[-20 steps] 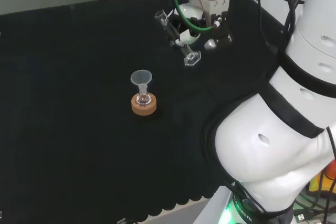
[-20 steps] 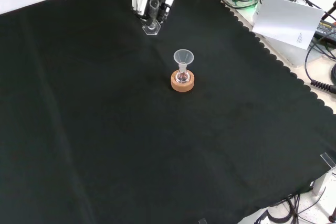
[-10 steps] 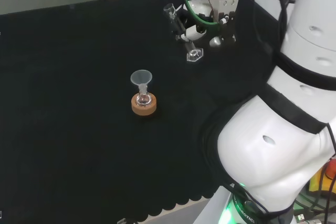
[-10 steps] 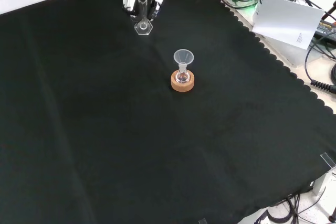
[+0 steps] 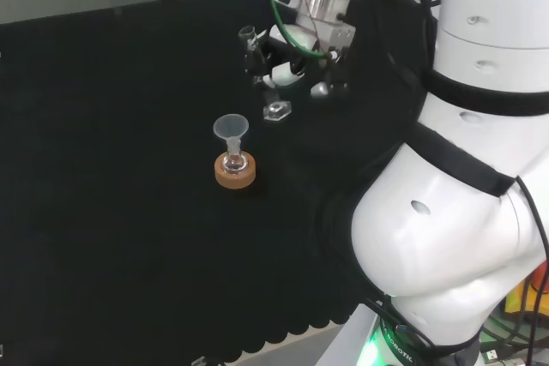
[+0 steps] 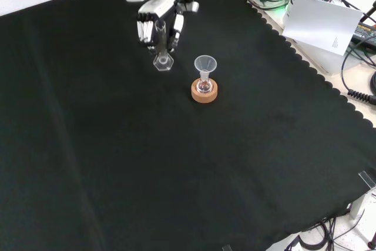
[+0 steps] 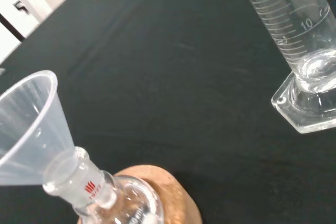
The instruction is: Put the graduated cylinder back on the table.
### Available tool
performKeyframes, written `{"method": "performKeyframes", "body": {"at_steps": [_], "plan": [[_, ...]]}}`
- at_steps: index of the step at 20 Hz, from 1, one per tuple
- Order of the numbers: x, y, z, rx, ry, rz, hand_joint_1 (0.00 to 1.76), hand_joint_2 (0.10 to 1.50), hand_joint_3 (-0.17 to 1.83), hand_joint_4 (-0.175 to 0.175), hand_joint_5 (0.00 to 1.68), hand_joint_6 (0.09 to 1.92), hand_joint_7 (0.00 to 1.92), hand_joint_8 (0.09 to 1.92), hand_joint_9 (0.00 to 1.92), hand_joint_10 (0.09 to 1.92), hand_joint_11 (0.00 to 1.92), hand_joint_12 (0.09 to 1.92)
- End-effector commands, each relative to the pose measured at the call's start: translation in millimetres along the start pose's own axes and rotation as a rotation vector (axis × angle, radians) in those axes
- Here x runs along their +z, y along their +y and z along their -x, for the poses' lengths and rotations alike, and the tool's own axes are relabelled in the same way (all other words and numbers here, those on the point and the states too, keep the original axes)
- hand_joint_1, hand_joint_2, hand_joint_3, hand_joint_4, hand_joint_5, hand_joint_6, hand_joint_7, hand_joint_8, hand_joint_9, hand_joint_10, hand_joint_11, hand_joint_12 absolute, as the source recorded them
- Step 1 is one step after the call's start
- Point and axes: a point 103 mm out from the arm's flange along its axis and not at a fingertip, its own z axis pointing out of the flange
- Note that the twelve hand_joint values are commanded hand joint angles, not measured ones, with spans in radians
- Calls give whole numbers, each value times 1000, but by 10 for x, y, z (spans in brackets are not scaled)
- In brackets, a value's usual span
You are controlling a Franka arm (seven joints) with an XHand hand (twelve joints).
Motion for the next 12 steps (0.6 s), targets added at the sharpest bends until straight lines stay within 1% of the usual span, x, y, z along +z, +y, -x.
{"method": "performKeyframes", "body": {"at_steps": [1, 7, 12], "plan": [[145, 203, 52, -39, 46, 84, 1261, 1115, 1, -175, 961, 1019, 1001, 1004, 1424, 87, 1051, 870], [210, 258, 77, -51, 80, 129, 1261, 1116, 1, -175, 959, 1022, 998, 1008, 1419, 87, 1047, 871], [282, 327, 145, -52, 105, 124, 1261, 1117, 1, -175, 957, 1025, 996, 1011, 1417, 87, 1044, 873]]}}
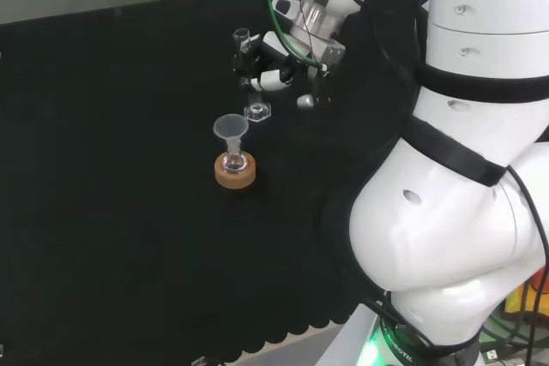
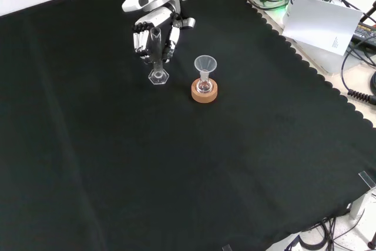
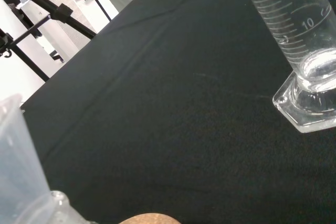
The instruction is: Put the graduated cylinder back on the table.
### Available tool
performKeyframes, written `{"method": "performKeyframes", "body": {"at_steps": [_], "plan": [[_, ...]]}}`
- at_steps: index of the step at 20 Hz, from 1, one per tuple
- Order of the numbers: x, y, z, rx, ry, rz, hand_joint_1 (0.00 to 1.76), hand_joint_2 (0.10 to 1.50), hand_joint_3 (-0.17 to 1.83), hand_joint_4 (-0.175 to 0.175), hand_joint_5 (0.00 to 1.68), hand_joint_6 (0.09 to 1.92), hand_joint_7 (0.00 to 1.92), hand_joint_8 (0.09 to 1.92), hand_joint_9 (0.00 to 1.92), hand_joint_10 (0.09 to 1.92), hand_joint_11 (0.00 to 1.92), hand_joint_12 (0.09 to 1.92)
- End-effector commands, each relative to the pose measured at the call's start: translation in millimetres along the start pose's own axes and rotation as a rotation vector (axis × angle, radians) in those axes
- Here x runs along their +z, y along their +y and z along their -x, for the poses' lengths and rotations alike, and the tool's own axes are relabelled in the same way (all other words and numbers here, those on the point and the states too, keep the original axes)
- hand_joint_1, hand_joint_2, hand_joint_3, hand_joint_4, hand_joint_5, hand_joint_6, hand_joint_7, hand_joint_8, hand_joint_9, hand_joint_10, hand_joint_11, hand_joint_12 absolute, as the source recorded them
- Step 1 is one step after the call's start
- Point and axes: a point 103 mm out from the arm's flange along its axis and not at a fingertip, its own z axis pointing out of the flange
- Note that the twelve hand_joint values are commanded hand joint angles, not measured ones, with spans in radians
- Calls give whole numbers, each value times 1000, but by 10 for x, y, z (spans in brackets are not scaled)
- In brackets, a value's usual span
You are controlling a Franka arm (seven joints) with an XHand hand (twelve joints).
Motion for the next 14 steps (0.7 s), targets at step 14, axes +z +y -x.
{"method": "performKeyframes", "body": {"at_steps": [14], "plan": [[182, 138, 353, 20, 78, 39, 1260, 1119, 1, -175, 953, 1032, 991, 1018, 1413, 87, 1040, 878]]}}
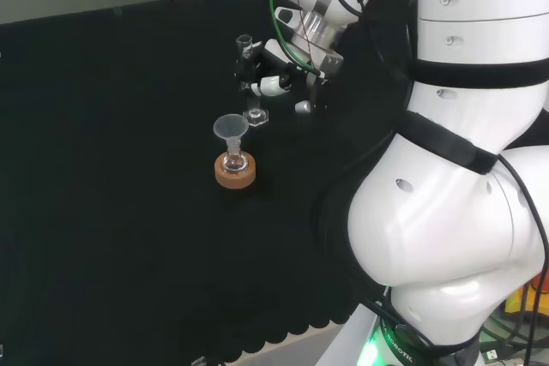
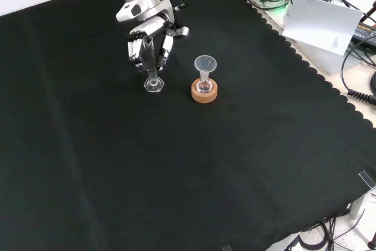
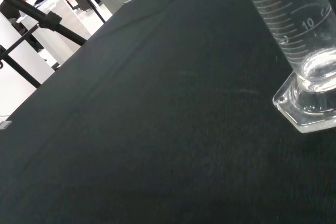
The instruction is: Put the graduated cylinder back on the table.
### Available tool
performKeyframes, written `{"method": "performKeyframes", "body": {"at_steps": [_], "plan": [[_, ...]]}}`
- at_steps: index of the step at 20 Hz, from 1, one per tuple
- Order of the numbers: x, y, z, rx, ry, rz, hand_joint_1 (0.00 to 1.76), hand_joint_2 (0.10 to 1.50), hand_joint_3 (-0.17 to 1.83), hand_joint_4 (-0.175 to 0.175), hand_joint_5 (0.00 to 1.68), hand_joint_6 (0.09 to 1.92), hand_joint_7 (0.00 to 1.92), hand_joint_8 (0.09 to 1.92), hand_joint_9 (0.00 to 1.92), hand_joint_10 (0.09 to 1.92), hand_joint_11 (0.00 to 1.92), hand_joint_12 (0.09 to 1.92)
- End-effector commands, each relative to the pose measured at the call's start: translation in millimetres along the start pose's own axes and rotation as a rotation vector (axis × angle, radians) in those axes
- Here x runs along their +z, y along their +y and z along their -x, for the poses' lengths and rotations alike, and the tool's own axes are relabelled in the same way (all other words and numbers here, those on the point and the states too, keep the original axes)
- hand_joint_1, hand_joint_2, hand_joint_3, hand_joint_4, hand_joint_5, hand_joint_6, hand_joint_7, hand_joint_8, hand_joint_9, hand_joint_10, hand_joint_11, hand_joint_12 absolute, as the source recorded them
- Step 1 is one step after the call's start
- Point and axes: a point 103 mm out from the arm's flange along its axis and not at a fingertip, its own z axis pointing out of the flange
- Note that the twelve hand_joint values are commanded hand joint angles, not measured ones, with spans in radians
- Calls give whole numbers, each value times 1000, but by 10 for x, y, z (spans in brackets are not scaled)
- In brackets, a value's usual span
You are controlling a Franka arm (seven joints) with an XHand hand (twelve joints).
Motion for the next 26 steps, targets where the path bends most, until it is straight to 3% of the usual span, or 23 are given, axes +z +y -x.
{"method": "performKeyframes", "body": {"at_steps": [1, 16, 24, 26], "plan": [[-7, 16, 103, 4, 28, 20, 1260, 1119, 1, -175, 953, 1032, 991, 1018, 1412, 87, 1039, 878], [129, 54, 80, 12, 9, 12, 1256, 1127, 2, -175, 938, 1056, 972, 1045, 1391, 87, 1019, 898], [109, 50, 192, 19, 48, -30, 1243, 1156, 3, -175, 880, 1140, 910, 1135, 1346, 87, 965, 972], [133, 39, 200, 14, 93, -45, 1170, 1158, 0, -159, 888, 1134, 907, 881, 1310, 87, 921, 1027]]}}
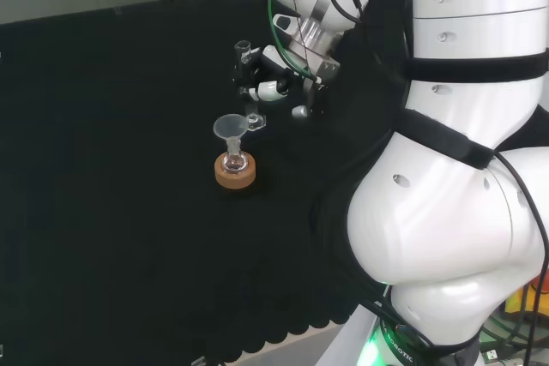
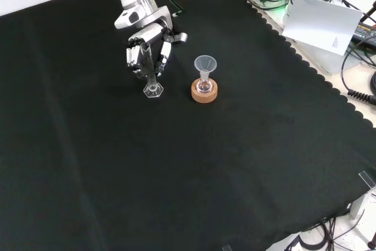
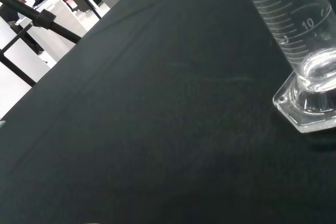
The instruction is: Put the graduated cylinder back on the table.
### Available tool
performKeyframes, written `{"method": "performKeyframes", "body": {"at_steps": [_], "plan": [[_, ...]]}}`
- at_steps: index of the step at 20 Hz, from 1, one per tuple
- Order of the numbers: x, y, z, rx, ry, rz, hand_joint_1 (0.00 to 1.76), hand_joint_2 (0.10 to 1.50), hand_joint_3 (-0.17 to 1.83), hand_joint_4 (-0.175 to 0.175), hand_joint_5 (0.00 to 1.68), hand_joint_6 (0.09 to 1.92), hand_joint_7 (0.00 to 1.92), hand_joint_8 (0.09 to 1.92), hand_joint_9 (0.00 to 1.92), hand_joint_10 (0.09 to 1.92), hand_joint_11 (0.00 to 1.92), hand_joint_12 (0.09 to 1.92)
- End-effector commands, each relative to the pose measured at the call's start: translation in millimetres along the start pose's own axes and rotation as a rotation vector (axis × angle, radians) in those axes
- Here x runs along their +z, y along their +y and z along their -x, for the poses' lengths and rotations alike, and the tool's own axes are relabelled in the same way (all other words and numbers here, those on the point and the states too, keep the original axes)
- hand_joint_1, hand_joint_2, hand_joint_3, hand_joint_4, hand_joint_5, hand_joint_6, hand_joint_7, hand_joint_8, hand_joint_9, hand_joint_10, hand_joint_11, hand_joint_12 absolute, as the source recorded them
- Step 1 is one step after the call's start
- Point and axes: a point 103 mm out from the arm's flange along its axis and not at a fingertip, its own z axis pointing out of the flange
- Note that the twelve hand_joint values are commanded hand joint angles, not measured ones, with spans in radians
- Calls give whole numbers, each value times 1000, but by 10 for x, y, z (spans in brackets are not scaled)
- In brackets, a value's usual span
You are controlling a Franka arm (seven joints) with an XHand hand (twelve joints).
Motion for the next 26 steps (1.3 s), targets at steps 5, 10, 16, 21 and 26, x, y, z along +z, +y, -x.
{"method": "performKeyframes", "body": {"at_steps": [5, 10, 16, 21, 26], "plan": [[1, -45, 111, 4, 90, -45, 1121, 1128, -87, -18, 862, 770, 873, 607, 1227, 87, 757, 1133], [-24, -71, 130, 8, 101, -54, 1049, 1113, -173, -19, 783, 635, 772, 582, 1124, 87, 593, 1220], [37, -60, 54, 15, 65, -62, 1023, 1089, -175, -33, 722, 626, 718, 586, 1068, 87, 533, 1246], [-45, -85, 100, 26, 85, -65, 966, 1047, -175, -48, 600, 610, 631, 609, 995, 87, 457, 1277], [-193, -121, 137, 50, 74, -66, 929, 1029, -175, -60, 510, 568, 555, 627, 938, 87, 399, 1300]]}}
